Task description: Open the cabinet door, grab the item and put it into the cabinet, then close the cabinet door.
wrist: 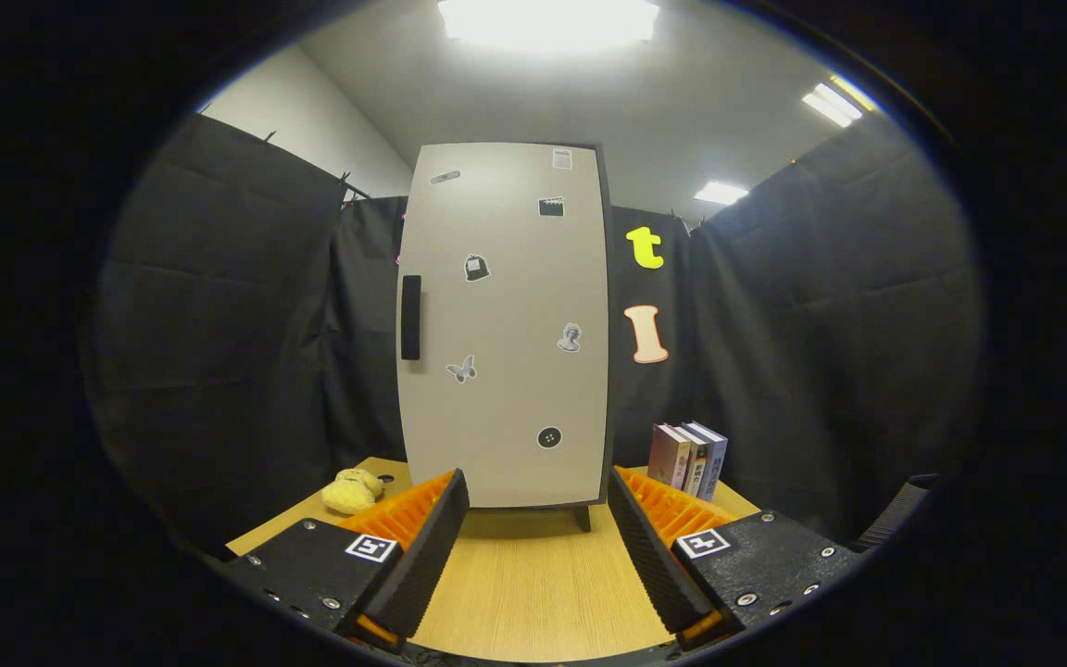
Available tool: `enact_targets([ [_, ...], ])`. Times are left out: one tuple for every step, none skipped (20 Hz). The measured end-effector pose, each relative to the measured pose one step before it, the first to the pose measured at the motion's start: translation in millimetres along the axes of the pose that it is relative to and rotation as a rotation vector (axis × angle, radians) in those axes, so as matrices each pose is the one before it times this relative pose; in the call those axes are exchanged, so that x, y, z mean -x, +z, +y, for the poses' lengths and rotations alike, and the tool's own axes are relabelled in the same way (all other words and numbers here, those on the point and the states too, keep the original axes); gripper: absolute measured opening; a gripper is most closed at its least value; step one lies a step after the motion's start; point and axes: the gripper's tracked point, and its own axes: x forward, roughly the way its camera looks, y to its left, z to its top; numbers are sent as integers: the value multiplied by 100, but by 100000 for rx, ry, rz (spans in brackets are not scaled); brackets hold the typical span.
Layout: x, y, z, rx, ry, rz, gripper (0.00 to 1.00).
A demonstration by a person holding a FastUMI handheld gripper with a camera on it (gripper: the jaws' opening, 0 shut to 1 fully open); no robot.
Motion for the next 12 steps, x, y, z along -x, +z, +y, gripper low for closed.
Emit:
enact_targets([
  [-50,-74,81,365,94,132,94],
  [-1,6,84,284,99,-159,94],
  [-67,-92,57,188,142,179,94],
  [-62,-53,129,-123,521,144,94],
  [-51,-138,103,-173,328,391,94],
  [-12,-7,62,-203,146,46,94],
  [-41,-27,69,-160,54,8,94],
  [-23,9,92,1,163,-90,94],
  [-83,-4,96,198,-19,-65,94],
  [52,75,69,99,37,-129,93],
  [21,66,283,-156,115,-89,93],
  [-14,-57,204,-247,241,45,94],
])
